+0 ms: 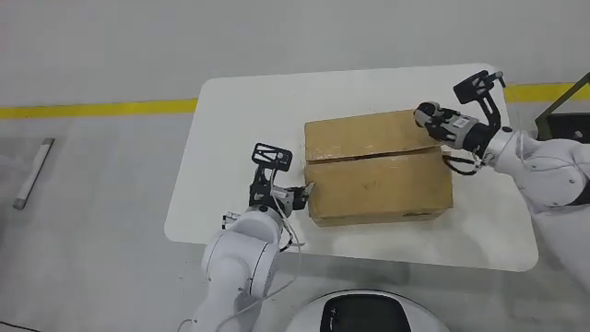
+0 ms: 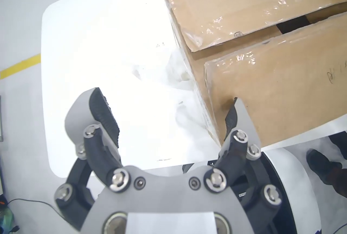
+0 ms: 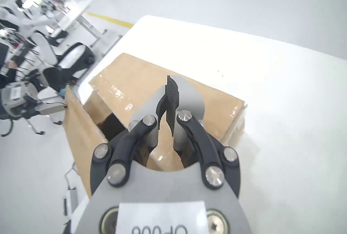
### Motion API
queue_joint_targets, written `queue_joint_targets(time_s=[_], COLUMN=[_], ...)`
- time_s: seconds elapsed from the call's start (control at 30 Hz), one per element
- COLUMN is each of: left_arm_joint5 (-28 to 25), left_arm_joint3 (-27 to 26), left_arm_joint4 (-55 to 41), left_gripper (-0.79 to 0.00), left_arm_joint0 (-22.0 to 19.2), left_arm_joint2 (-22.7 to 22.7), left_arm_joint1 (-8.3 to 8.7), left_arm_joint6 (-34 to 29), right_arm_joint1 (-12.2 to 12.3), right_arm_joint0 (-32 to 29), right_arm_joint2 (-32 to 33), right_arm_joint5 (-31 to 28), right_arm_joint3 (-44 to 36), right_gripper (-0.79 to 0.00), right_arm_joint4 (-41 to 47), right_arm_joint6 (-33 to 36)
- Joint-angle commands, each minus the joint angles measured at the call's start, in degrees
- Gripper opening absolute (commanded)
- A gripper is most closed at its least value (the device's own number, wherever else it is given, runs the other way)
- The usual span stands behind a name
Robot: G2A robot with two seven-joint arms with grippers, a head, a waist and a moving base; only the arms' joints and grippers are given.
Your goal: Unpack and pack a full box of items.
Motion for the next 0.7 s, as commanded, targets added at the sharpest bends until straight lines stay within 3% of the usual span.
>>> queue_joint_targets(time_s=[0.0,0.47,0.67], left_arm_joint5=[-0.2,-0.2,0.6], left_arm_joint3=[1.3,4.3,4.3], left_arm_joint4=[0.9,2.8,3.1], left_gripper=[0.0,0.0,0.0], left_arm_joint0=[-0.5,-0.7,-0.5], left_arm_joint2=[0.2,0.1,0.0], left_arm_joint1=[0.0,0.04,0.0], left_arm_joint6=[-0.1,0.2,0.7], right_arm_joint1=[-0.1,-0.5,-1.0], right_arm_joint0=[-1.4,-6.1,-5.4], right_arm_joint2=[-0.6,-6.9,-9.0], right_arm_joint5=[1.6,3.2,4.7], right_arm_joint3=[-2.0,-6.5,-5.6], right_gripper=[-0.785,-0.785,-0.785], right_arm_joint4=[-3.5,-20.5,-22.7], right_arm_joint6=[-1.6,-5.3,-6.3])
